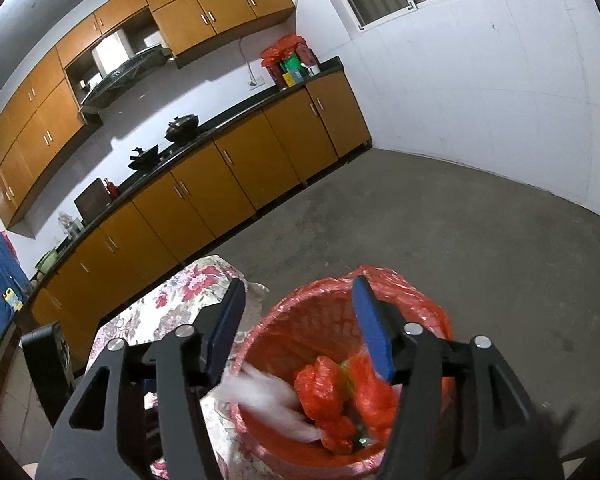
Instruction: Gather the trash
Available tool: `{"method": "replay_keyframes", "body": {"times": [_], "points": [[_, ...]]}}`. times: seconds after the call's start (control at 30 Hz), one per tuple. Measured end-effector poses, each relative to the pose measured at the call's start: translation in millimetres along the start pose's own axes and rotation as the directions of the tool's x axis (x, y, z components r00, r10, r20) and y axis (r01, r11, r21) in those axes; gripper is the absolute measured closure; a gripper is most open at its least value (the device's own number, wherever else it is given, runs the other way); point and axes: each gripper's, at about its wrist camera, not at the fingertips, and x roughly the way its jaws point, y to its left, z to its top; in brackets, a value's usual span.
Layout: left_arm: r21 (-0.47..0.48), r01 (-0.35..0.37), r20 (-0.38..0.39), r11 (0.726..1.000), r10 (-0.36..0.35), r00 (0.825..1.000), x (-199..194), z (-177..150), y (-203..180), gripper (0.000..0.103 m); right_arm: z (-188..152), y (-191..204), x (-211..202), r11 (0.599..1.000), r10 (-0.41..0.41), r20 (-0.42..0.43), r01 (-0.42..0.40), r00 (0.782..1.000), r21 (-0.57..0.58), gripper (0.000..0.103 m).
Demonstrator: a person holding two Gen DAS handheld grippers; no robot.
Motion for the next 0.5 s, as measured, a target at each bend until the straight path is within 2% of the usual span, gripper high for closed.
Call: {"method": "replay_keyframes", "body": {"times": [0.07, 0.13, 0.27, 0.33, 0.4, 0.5], "points": [[-0.012, -0.01, 0.007, 1.0, 0.01, 1.0, -6, -2, 5, 0.043, -4, -1, -9, 1.0, -0.021, 0.009, 0.021, 1.0, -0.011, 0.03], [-0.016, -0.038, 0.042, 0.999, 0.039, 0.998, -20, -4, 8, 0.036, -7, 1, -20, 0.999, -0.04, 0.028, 0.041, 0.999, -0.032, 0.013], [-0.013, -0.127, 0.146, 0.992, 0.128, 0.981, -61, -14, 10, 0.016, -22, 19, -50, 0.982, -0.097, 0.098, 0.111, 0.99, -0.154, 0.006], [-0.024, -0.178, 0.2, 0.984, 0.179, 0.963, -86, -21, 11, 0.01, -34, 30, -67, 0.967, -0.102, 0.171, 0.138, 0.98, -0.214, 0.005], [-0.034, -0.227, 0.249, 0.973, 0.228, 0.941, -111, -29, 12, 0.006, -40, 39, -78, 0.955, -0.103, 0.208, 0.155, 0.973, -0.251, 0.004], [-0.051, -0.315, 0.307, 0.948, 0.315, 0.898, -146, -47, 13, 0.004, -48, 49, -94, 0.955, -0.085, 0.232, 0.145, 0.969, -0.258, 0.002]]}}
